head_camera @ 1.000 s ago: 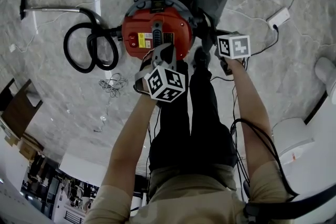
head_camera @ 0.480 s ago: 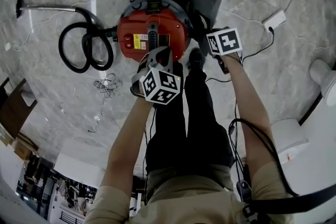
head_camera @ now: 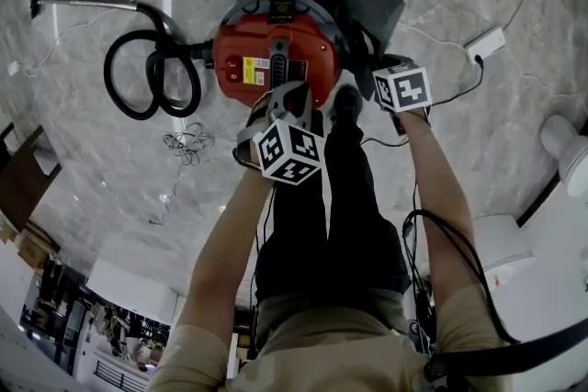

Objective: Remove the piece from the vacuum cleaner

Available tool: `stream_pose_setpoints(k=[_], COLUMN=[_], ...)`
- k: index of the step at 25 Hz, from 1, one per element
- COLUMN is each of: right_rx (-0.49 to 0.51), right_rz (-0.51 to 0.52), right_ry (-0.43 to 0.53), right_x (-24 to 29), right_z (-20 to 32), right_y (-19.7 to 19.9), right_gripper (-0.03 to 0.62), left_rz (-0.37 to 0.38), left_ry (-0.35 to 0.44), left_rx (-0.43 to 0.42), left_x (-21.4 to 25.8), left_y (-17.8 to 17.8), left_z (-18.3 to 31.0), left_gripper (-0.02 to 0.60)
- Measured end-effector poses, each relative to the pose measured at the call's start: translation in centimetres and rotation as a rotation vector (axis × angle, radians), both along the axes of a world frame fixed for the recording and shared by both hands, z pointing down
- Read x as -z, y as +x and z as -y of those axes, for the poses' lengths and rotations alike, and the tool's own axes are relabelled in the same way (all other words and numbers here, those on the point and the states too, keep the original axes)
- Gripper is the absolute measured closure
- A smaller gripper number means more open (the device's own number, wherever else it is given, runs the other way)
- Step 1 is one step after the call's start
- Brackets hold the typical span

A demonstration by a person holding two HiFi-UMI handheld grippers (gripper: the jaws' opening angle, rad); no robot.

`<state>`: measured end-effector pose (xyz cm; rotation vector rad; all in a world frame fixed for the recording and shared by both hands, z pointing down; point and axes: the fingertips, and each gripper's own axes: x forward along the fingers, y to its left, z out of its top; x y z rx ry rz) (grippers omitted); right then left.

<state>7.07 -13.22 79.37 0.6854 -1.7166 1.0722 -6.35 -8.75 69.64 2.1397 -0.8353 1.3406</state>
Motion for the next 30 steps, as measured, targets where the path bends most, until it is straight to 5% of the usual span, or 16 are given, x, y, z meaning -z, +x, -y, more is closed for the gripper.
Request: stream_pose_setpoints(k=[6, 15, 17, 21, 23, 30], right_rx=[-0.235, -0.507, -0.438, -0.029, 0.094, 0.152], right_rz=[0.077, 0.241, 0.211, -0.031, -0.093, -0.083], right_ry=[-0.073, -0.335, -0.306, -0.074, 0.019, 0.213], right_x=[0.2, 0.8, 0.7, 0.2, 0.1, -0.2], right_z=[0.1, 0.1, 0.2, 0.2, 0.2, 0.0], right_y=[0.2, -0.5, -0.4, 0.4, 0.7, 1.0], right_gripper=[0.562, 0.56, 0.56, 0.566, 0.568, 0.568], left_rz=[0.005, 0.015, 0.011, -0.004, -0.018, -0.075], left_ry=[0.007, 0.003, -0.003, -0.006, -0.011, -0.015], left_rx=[-0.016, -0.009, 0.01, 0.029, 0.036, 0.074], left_x=[0.2, 0.1, 0.1, 0.5, 0.7, 1.6], left_y=[-0.1, -0.2, -0.3, -0.4, 0.0, 0.9], left_z=[-0.5, -0.5, -0.4, -0.5, -0.6, -0.8], left_gripper=[0.585, 0.584, 0.585, 0.585, 0.584, 0.585])
